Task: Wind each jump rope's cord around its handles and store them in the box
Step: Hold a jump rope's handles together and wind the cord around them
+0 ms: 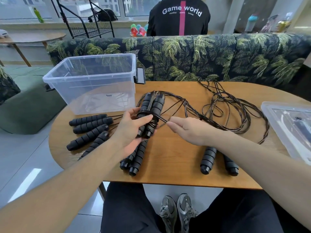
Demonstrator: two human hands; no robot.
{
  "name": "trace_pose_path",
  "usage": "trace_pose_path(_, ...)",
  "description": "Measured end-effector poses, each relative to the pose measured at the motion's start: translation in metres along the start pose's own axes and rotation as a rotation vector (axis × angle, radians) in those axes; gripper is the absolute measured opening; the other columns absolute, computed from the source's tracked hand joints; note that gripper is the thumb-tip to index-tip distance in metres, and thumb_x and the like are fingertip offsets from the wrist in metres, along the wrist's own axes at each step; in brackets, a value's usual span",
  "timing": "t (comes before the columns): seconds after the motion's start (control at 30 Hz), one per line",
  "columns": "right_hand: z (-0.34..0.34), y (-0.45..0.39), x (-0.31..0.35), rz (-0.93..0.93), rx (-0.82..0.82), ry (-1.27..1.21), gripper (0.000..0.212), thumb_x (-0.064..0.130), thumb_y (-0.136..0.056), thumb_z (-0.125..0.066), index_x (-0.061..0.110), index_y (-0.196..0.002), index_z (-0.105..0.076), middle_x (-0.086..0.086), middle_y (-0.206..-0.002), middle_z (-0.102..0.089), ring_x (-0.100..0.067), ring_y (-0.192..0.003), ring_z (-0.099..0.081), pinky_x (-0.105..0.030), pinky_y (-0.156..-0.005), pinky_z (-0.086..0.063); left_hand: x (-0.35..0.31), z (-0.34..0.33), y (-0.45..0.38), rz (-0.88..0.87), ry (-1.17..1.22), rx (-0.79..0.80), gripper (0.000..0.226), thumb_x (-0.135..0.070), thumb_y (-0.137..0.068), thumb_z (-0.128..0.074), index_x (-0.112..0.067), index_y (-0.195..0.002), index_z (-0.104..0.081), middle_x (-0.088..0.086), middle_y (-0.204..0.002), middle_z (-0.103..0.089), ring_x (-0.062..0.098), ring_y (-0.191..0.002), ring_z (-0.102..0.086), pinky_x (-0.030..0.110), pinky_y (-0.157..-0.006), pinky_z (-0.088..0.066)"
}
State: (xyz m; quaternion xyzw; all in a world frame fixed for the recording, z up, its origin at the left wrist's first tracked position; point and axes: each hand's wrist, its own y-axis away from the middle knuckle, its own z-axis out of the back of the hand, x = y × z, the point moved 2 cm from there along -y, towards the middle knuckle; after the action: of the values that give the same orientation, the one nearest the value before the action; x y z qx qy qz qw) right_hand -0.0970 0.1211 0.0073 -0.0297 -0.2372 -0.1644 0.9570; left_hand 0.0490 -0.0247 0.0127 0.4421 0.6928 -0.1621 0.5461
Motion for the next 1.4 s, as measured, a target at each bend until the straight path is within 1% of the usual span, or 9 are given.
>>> trace_pose_path(0.2, -0.012, 0.000, 0.004, 0.069, 0.051, 0.046, 0.033, 0.051, -0.105, -0.026, 0.027, -0.092, -0.045, 0.003, -0.070, -0.055, -0.019, -0.069, -0.056, -0.040, -0.071, -0.048, 0.004, -0.013, 0.007, 0.114, 0.142, 0.084, 0.043, -0.015, -0.074, -0.079, -0.007, -0.114, -0.063, 0.012, -0.091, -0.075, 0.021, -0.079, -0.073, 0.031, -0.066, -0.060)
trace_pose_path(0.4, -0.005, 0.005, -0.022, 0.096, -0.008, 0.098, 0.021, 0.055, -0.100, -0.045, 0.036, -0.090, -0.048, 0.008, -0.072, -0.058, -0.012, -0.067, -0.057, -0.034, -0.065, -0.050, 0.004, -0.011, 0.009, 0.127, 0.092, 0.136, 0.047, -0.030, -0.085, -0.070, -0.007, -0.125, -0.064, 0.018, -0.120, -0.072, 0.022, -0.082, -0.070, 0.025, -0.060, -0.058)
trace_pose_path(0.57, 0.007, 0.008, -0.074, -0.059, -0.046, 0.240, 0.025, 0.048, -0.096, -0.057, 0.029, -0.113, -0.054, 0.009, -0.103, -0.065, -0.016, -0.093, -0.061, -0.036, -0.085, -0.053, 0.002, -0.003, 0.012, 0.123, 0.111, 0.181, 0.040, -0.030, -0.084, -0.064, -0.003, -0.114, -0.069, 0.014, -0.106, -0.075, 0.020, -0.071, -0.068, 0.021, -0.053, -0.053)
trace_pose_path(0.77, 0.024, 0.024, -0.118, -0.209, -0.106, 0.306, 0.037, 0.036, -0.103, -0.051, 0.022, -0.137, -0.051, 0.001, -0.136, -0.056, -0.020, -0.128, -0.049, -0.034, -0.112, -0.035, 0.000, 0.019, 0.006, 0.067, 0.114, 0.127, 0.031, -0.032, -0.083, -0.063, -0.007, -0.081, -0.081, 0.011, -0.087, -0.072, 0.018, -0.063, -0.065, 0.022, -0.047, -0.050)
trace_pose_path(0.93, 0.027, 0.032, -0.137, -0.179, -0.098, 0.489, 0.034, 0.025, -0.107, -0.035, 0.016, -0.129, -0.059, -0.001, -0.141, -0.057, -0.016, -0.142, -0.042, -0.038, -0.127, -0.001, -0.003, 0.031, 0.001, 0.046, 0.020, 0.083, 0.039, -0.031, -0.084, -0.065, -0.002, -0.110, -0.068, 0.018, -0.098, -0.073, 0.027, -0.081, -0.073, 0.033, -0.062, -0.062)
trace_pose_path(1.03, 0.028, 0.030, -0.124, -0.108, -0.123, 0.526, 0.037, 0.031, -0.107, -0.030, 0.020, -0.122, -0.062, 0.002, -0.127, -0.066, -0.013, -0.131, -0.054, -0.041, -0.126, 0.008, 0.003, 0.024, -0.002, 0.058, 0.014, 0.115, 0.045, -0.026, -0.088, -0.063, -0.001, -0.125, -0.062, 0.023, -0.119, -0.071, 0.038, -0.118, -0.066, 0.055, -0.099, -0.054)
trace_pose_path(1.13, 0.028, 0.023, -0.103, -0.008, -0.097, 0.481, 0.055, 0.045, -0.103, -0.014, 0.023, -0.107, -0.064, 0.010, -0.106, -0.068, -0.010, -0.113, -0.061, -0.040, -0.126, 0.005, 0.011, 0.006, -0.008, 0.054, -0.040, 0.148, 0.041, -0.028, -0.087, -0.062, -0.004, -0.120, -0.066, 0.026, -0.124, -0.068, 0.037, -0.126, -0.059, 0.057, -0.115, -0.038)
trace_pose_path(1.27, 0.024, 0.014, -0.079, 0.191, -0.184, 0.501, 0.042, 0.041, -0.104, -0.025, 0.024, -0.085, -0.059, 0.014, -0.081, -0.057, -0.004, -0.081, -0.052, -0.038, -0.124, -0.014, 0.026, -0.033, -0.017, 0.111, -0.023, 0.250, 0.033, -0.030, -0.097, -0.054, -0.013, -0.124, -0.065, 0.014, -0.110, -0.072, 0.024, -0.116, -0.064, 0.062, -0.112, -0.038)
trace_pose_path(1.4, 0.019, 0.013, -0.070, 0.319, -0.253, 0.513, 0.029, 0.030, -0.104, -0.042, 0.020, -0.081, -0.056, 0.012, -0.074, -0.054, -0.013, -0.072, -0.049, -0.028, -0.092, -0.032, 0.039, -0.063, -0.020, 0.165, 0.170, 0.372, 0.037, -0.028, -0.098, -0.054, -0.010, -0.130, -0.061, 0.013, -0.110, -0.071, 0.024, -0.112, -0.066, 0.073, -0.103, -0.040)
